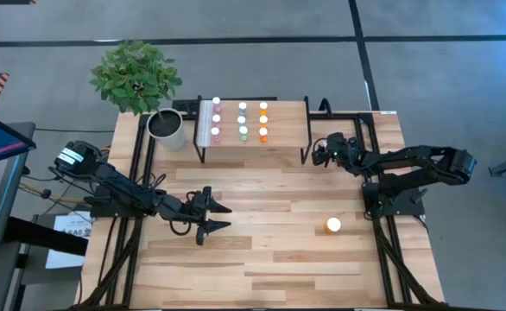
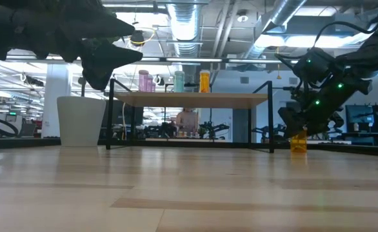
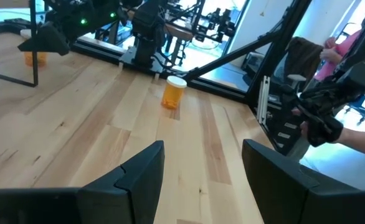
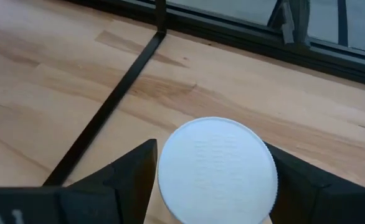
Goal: Pick and place medicine bottles onto shelf by color
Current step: Put the top big orange pill bottle on the shelf
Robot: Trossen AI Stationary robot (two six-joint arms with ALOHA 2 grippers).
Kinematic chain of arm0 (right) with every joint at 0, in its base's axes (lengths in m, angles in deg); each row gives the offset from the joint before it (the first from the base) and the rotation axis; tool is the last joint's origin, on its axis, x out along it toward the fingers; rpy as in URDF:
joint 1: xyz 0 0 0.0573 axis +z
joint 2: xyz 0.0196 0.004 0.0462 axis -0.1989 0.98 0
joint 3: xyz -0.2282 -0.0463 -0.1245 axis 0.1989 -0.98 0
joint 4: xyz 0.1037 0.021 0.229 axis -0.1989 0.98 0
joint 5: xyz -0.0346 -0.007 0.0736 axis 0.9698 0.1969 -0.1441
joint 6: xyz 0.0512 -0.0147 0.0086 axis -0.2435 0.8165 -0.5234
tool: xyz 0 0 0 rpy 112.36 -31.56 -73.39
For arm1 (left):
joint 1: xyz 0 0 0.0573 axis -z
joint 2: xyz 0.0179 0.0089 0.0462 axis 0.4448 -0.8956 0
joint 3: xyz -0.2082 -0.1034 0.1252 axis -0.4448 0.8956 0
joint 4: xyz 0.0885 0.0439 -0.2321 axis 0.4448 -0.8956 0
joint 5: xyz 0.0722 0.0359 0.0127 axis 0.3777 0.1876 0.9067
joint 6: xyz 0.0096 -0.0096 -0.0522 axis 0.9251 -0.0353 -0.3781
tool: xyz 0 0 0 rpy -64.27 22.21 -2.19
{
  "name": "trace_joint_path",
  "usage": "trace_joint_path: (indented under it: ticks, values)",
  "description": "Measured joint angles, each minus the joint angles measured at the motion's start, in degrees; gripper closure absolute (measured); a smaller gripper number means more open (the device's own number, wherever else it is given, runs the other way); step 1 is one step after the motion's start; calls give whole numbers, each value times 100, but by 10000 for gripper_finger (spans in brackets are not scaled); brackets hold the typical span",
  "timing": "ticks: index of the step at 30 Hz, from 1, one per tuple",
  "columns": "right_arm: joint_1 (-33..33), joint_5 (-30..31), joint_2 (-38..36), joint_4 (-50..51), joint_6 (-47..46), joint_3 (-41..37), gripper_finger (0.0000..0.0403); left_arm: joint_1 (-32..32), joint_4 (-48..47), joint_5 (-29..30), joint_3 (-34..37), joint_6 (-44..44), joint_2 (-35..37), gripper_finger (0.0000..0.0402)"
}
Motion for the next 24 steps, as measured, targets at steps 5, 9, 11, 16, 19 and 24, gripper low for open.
trace_joint_path:
  ticks: [5, 9, 11, 16, 19, 24]
  values:
    - [105, 1, 1, -1, -41, 0, 129, 1, -96, 5, 0, -110, 0, 198]
    - [165, 2, 0, -4, -42, 0, 129, 2, -92, 4, 0, -125, 0, 198]
    - [161, 1, 0, -2, -44, 0, 131, 1, -92, 4, 0, -126, 0, 198]
    - [159, 2, -1, -2, -44, 0, 152, 2, -92, 4, 0, -125, 0, 198]
    - [161, 2, -1, -5, -46, 0, 171, 0, -92, 4, 0, -125, 0, 198]
    - [161, -5, -1, -7, -67, 0, 188, 2, -92, 4, 0, -125, 0, 198]
